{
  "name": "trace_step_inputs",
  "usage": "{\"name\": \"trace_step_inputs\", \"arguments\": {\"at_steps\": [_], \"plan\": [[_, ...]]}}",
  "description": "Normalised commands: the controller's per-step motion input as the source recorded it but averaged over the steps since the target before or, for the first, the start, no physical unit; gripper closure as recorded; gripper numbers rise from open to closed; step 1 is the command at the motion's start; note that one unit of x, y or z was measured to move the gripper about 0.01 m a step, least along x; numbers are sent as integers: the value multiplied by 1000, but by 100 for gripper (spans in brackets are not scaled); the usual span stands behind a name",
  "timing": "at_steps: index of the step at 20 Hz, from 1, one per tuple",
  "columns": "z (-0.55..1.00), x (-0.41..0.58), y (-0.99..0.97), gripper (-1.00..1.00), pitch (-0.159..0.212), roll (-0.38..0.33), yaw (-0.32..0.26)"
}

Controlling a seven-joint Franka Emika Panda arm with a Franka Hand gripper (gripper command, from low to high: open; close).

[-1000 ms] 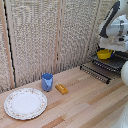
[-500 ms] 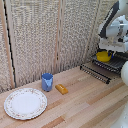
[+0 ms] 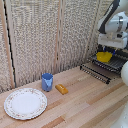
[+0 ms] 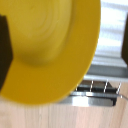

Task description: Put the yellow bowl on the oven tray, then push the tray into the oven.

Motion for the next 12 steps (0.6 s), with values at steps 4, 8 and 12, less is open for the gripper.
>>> {"name": "trace_step_inputs", "arguments": {"at_steps": [4, 8, 12], "plan": [[496, 34, 87, -100, 80, -117, 255], [356, -125, 0, -100, 59, -150, 293], [63, -104, -27, -100, 29, -243, 257]]}}
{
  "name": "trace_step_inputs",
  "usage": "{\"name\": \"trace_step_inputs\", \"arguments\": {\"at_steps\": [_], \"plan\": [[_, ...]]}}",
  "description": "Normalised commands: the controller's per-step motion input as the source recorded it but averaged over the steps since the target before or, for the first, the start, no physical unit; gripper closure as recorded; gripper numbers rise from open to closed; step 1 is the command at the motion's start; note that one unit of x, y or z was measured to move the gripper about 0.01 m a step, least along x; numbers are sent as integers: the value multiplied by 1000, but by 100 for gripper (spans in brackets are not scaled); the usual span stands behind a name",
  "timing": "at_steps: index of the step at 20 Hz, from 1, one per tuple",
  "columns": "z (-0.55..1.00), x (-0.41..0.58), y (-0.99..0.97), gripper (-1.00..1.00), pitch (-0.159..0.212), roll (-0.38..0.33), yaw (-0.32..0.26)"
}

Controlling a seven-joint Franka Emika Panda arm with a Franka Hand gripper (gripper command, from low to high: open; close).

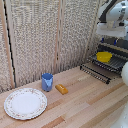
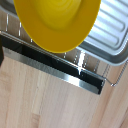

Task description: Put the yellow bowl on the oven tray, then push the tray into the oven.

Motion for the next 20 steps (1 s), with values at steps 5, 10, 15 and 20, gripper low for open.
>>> {"name": "trace_step_inputs", "arguments": {"at_steps": [5, 10, 15, 20], "plan": [[-10, -64, -31, -100, 23, -323, 219], [-9, -160, 234, -100, 91, -375, 51], [0, -402, 431, -100, 144, -362, 0], [0, -569, 509, -100, 214, -294, 1]]}}
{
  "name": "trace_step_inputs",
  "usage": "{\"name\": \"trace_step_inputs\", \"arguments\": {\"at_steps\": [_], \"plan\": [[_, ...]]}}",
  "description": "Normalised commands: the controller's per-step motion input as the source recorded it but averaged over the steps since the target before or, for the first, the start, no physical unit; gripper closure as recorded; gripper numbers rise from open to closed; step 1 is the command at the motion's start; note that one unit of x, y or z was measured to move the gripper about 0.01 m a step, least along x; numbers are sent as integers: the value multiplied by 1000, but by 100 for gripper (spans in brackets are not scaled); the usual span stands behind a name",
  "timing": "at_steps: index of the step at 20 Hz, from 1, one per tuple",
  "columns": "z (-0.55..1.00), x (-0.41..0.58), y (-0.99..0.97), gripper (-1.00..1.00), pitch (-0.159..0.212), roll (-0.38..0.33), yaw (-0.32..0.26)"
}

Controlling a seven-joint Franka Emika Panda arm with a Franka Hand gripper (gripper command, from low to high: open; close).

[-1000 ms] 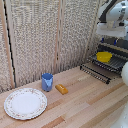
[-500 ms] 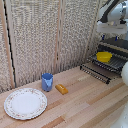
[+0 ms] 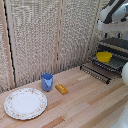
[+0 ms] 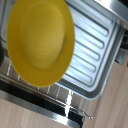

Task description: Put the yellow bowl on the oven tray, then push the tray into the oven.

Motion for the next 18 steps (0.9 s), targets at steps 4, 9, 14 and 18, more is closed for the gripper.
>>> {"name": "trace_step_inputs", "arguments": {"at_steps": [4, 9, 14, 18], "plan": [[0, -402, 349, -100, 252, -303, 78], [-151, -131, 15, -100, 172, -272, 248], [-234, 0, 0, -100, 97, -219, 313], [-83, 1, 43, -100, 139, -171, 289]]}}
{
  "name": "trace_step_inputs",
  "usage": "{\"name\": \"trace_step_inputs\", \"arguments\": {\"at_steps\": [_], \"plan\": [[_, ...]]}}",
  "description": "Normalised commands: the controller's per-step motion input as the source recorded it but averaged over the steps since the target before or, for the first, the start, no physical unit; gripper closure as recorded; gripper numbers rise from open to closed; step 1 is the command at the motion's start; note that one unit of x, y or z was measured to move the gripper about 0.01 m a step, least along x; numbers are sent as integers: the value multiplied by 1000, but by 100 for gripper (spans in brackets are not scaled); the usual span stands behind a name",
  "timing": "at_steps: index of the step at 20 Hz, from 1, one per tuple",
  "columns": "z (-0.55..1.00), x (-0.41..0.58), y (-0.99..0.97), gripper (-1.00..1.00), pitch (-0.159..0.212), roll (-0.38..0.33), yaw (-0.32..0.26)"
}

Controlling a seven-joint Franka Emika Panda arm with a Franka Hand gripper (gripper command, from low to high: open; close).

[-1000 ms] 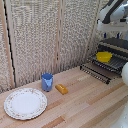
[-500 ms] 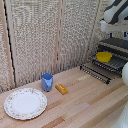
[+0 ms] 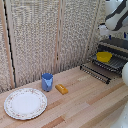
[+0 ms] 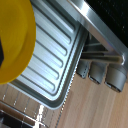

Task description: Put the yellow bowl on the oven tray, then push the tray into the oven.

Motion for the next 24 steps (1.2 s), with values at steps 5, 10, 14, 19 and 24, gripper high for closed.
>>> {"name": "trace_step_inputs", "arguments": {"at_steps": [5, 10, 14, 19, 24], "plan": [[1, 0, 242, -100, 222, -152, 225], [2, 47, 414, -100, 219, -170, 158], [0, 114, 412, -100, 185, -195, 149], [-66, 66, 285, -100, 179, -238, 161], [-176, 1, 121, -100, 177, -279, 184]]}}
